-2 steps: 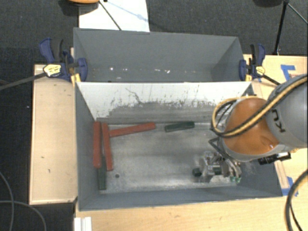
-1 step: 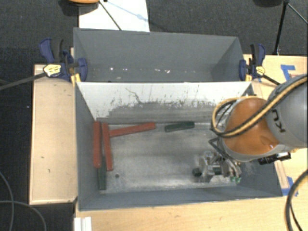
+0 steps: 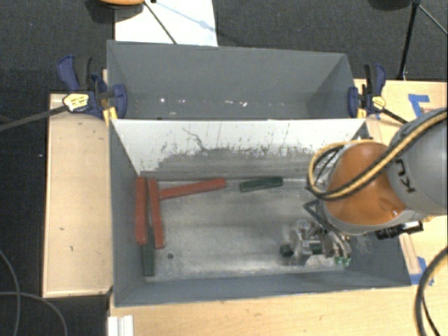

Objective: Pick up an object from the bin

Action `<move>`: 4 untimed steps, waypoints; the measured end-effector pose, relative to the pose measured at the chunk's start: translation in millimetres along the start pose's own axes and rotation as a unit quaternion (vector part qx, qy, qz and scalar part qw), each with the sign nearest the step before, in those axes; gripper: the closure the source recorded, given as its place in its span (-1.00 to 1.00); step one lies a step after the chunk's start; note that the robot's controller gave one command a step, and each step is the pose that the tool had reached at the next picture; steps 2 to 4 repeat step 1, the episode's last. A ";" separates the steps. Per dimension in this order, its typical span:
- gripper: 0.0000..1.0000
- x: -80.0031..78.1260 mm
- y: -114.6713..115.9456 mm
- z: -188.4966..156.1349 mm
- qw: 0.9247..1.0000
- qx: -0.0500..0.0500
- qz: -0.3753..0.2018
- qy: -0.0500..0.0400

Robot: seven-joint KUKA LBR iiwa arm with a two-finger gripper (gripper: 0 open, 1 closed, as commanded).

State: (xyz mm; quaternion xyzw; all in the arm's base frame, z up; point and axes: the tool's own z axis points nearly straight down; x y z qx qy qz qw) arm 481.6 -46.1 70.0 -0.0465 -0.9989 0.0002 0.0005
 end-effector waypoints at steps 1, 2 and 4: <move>1.00 0.0 0.0 0.0 1.000 0.000 0.000 0.000; 1.00 0.0 0.0 0.0 1.000 0.000 0.000 0.000; 1.00 0.0 0.0 0.0 1.000 0.000 0.000 0.000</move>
Offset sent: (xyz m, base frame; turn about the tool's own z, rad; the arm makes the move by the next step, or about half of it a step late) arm 0.0000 0.0000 0.0000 0.0000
